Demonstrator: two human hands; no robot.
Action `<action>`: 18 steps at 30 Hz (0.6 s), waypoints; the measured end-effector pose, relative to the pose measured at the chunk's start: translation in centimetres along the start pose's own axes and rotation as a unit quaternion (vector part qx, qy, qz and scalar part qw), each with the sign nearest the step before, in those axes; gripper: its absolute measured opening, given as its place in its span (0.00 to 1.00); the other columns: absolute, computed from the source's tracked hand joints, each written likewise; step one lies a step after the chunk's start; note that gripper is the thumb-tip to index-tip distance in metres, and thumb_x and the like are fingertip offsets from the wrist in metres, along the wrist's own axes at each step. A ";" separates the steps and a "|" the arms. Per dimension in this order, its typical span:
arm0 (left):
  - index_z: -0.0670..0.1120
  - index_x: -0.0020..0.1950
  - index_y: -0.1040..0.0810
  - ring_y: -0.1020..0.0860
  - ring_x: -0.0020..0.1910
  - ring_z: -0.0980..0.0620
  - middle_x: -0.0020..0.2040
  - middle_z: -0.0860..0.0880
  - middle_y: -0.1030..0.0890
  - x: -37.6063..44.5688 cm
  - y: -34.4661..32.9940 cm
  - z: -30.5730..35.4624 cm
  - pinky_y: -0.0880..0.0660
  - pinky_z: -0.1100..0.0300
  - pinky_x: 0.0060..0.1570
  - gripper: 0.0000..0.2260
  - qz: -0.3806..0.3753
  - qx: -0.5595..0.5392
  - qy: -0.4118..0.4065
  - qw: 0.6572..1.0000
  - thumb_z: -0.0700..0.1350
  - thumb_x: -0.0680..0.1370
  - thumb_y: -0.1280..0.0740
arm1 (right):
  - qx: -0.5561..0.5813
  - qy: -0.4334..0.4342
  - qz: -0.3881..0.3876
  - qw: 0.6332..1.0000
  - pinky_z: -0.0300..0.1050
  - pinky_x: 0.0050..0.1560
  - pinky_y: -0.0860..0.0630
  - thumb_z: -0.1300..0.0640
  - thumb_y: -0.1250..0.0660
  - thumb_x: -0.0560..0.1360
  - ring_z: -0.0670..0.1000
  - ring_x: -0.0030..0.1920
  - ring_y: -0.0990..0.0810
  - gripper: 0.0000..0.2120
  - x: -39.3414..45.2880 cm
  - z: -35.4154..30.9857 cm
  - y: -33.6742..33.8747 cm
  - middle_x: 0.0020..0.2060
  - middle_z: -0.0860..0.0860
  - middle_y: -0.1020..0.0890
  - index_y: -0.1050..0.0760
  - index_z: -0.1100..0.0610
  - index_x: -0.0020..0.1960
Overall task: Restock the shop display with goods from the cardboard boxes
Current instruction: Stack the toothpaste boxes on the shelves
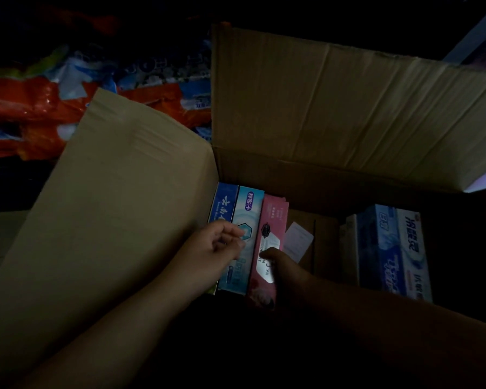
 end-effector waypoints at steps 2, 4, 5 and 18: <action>0.54 0.48 0.23 0.20 0.49 0.52 0.49 0.50 0.19 0.0 -0.1 -0.3 0.25 0.62 0.50 0.06 0.001 0.008 -0.013 1.000 0.42 0.78 0.34 | 0.016 -0.029 0.004 0.999 0.55 0.57 0.24 0.47 0.28 0.64 0.60 0.56 0.21 0.31 -3.0 -1.2 -1.3 0.57 0.60 0.20 0.28 0.58 0.64; 0.54 0.47 0.23 0.21 0.49 0.51 0.48 0.49 0.20 0.1 -0.2 -0.6 0.25 0.60 0.52 0.07 0.003 0.012 -0.023 1.000 0.41 0.78 0.34 | 0.032 -0.042 0.002 0.999 0.49 0.47 0.25 0.55 0.35 0.76 0.59 0.52 0.21 0.12 -4.8 -1.9 -1.9 0.52 0.60 0.20 0.27 0.58 0.57; 0.54 0.46 0.23 0.21 0.49 0.51 0.48 0.48 0.20 0.2 -0.2 -0.7 0.26 0.59 0.52 0.07 0.004 0.011 -0.026 1.000 0.41 0.78 0.34 | 0.044 -0.046 0.007 0.998 0.50 0.47 0.25 0.56 0.38 0.78 0.60 0.52 0.21 0.08 -4.9 -1.9 -1.6 0.52 0.60 0.21 0.27 0.57 0.55; 0.56 0.47 0.25 0.22 0.47 0.54 0.48 0.51 0.21 0.9 -0.2 -0.7 0.28 0.63 0.48 0.09 -0.005 0.018 -0.037 0.999 0.41 0.78 0.35 | -0.042 -0.034 0.011 0.998 0.58 0.61 0.25 0.52 0.26 0.70 0.59 0.55 0.20 0.25 -6.1 -4.2 -0.3 0.54 0.57 0.19 0.28 0.58 0.64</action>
Point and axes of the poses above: each hand's wrist, its own x-axis towards the middle knuckle, its own y-axis out of the back of the hand, z = x × y, the point moved 3 cm from there along x, towards the middle knuckle
